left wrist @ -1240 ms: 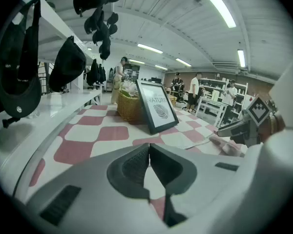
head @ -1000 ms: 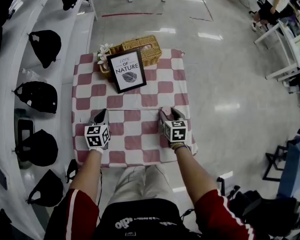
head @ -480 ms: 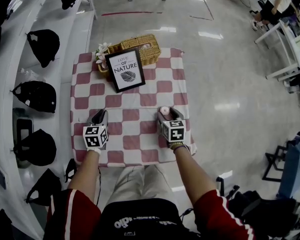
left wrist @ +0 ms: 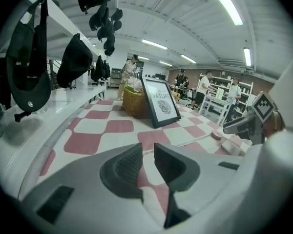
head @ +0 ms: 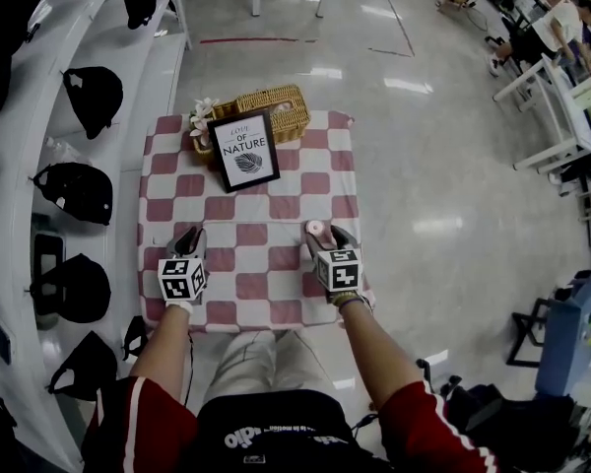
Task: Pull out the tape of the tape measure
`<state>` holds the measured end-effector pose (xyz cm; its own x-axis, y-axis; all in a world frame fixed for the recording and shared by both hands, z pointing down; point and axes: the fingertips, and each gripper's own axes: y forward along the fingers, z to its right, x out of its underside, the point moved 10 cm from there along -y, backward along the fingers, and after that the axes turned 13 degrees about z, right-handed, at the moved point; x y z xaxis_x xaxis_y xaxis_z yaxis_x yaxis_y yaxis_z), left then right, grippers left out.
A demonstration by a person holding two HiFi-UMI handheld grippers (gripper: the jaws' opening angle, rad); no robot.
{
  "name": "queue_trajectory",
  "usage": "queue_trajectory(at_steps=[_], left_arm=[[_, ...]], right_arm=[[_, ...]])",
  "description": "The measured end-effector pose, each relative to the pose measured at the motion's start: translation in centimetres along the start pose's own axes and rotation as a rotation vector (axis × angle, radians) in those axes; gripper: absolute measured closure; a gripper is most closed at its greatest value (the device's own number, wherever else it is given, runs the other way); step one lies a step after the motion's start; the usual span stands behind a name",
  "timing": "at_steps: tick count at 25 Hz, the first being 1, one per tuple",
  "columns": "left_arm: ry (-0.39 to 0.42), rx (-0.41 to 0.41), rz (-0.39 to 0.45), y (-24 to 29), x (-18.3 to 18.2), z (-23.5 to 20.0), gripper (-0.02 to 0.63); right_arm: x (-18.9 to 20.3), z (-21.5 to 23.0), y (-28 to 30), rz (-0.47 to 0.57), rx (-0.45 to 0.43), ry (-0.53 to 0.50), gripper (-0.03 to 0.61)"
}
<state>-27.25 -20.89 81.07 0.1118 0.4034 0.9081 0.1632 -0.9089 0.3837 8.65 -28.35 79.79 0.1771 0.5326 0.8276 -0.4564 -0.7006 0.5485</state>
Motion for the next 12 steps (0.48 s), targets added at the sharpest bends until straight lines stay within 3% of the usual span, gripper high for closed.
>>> queue_trajectory(at_steps=[12], left_arm=[[-0.002, 0.001, 0.04, -2.7, -4.2, 1.7, 0.549]], right_arm=[[-2.4, -1.4, -3.5, -0.037, -0.053, -0.09, 0.33]])
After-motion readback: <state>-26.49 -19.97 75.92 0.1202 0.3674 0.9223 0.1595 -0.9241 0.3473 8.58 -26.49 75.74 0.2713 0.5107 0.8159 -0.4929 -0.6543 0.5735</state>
